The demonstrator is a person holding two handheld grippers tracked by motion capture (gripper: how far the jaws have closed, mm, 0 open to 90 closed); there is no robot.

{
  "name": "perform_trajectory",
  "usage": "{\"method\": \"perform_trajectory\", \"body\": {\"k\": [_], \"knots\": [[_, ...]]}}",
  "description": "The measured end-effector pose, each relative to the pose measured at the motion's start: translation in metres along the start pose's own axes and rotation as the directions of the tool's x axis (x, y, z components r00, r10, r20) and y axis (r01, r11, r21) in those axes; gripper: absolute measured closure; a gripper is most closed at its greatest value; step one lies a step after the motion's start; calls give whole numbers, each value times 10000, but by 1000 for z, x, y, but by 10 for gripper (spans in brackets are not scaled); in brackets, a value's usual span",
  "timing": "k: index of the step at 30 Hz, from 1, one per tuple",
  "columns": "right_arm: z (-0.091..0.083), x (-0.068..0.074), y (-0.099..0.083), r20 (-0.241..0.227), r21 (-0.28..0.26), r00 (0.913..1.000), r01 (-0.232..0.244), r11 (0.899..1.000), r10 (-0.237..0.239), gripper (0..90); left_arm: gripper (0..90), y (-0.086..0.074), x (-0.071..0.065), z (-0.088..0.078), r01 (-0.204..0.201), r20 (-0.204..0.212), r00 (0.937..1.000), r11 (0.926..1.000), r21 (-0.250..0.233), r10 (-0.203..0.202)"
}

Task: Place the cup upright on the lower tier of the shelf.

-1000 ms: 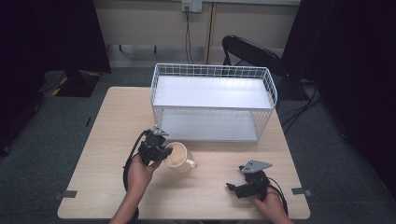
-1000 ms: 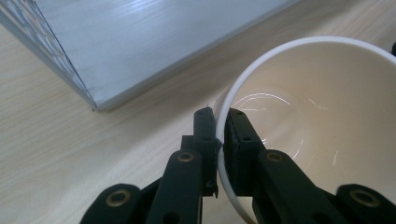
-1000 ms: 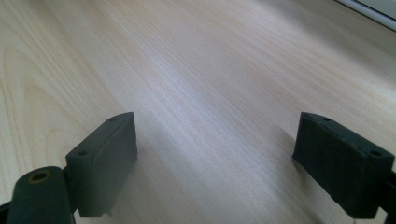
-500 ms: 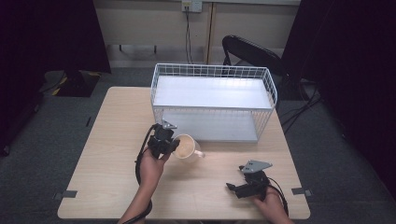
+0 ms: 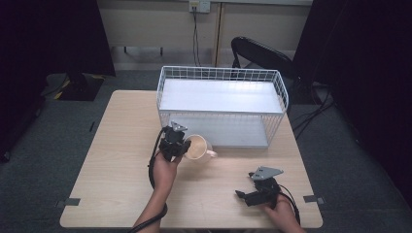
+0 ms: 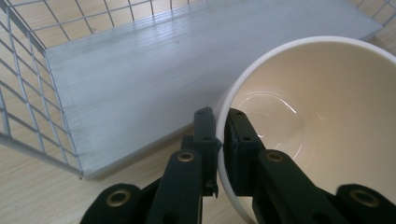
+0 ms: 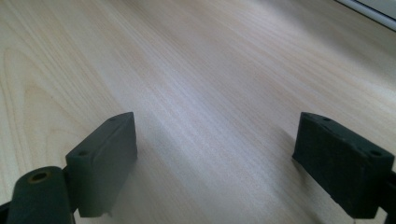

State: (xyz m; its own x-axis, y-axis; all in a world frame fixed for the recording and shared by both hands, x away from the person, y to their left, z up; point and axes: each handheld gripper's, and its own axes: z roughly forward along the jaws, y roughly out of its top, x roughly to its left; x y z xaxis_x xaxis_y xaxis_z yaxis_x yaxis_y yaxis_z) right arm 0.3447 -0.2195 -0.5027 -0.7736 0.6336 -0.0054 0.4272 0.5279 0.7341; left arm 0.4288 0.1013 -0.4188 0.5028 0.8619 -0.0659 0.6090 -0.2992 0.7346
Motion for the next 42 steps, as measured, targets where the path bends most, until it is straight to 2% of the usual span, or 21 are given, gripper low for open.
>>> {"method": "perform_trajectory", "body": {"k": [7,15,16,18,21,25,26,29,33,38,42], "knots": [[0,0,0,5,1,10000,0,10000,0,126,846,2,-5,7,98,-351,9993,9994,-343,-110],[0,0,0,0,1,10000,-3,10000,3,126,846,6,-8,11,216,-641,9976,9984,-532,-250],[0,0,0,-1,0,10000,2,10000,-2,126,845,6,-7,12,113,-685,9975,9990,-443,-143],[0,0,0,0,0,10000,0,10000,0,126,845,6,-8,14,294,-762,9965,9978,-592,-339],[0,0,0,0,1,10000,-2,10000,2,126,846,6,-7,16,340,-837,9957,9974,-630,-392],[0,0,0,-1,-2,10000,2,10000,-2,126,846,8,-9,18,425,-986,9939,9959,-803,-504],[0,0,0,-1,1,10000,-1,10000,1,126,846,8,-10,19,548,-1013,9928,9943,-915,-641],[0,0,0,1,2,10000,-2,10000,2,126,845,9,-10,20,490,-1108,9922,9954,-821,-579],[0,0,0,0,-1,10000,0,10000,0,126,846,9,-11,23,652,-1190,9900,9934,-948,-763],[0,0,0,-3,0,10000,1,10000,-1,126,846,10,-11,25,731,-1374,9867,9921,-1022,-869],[0,0,0,3,0,10000,2,10000,-2,126,846,11,-12,27,905,-1535,9821,9883,-1230,-1090]]}}
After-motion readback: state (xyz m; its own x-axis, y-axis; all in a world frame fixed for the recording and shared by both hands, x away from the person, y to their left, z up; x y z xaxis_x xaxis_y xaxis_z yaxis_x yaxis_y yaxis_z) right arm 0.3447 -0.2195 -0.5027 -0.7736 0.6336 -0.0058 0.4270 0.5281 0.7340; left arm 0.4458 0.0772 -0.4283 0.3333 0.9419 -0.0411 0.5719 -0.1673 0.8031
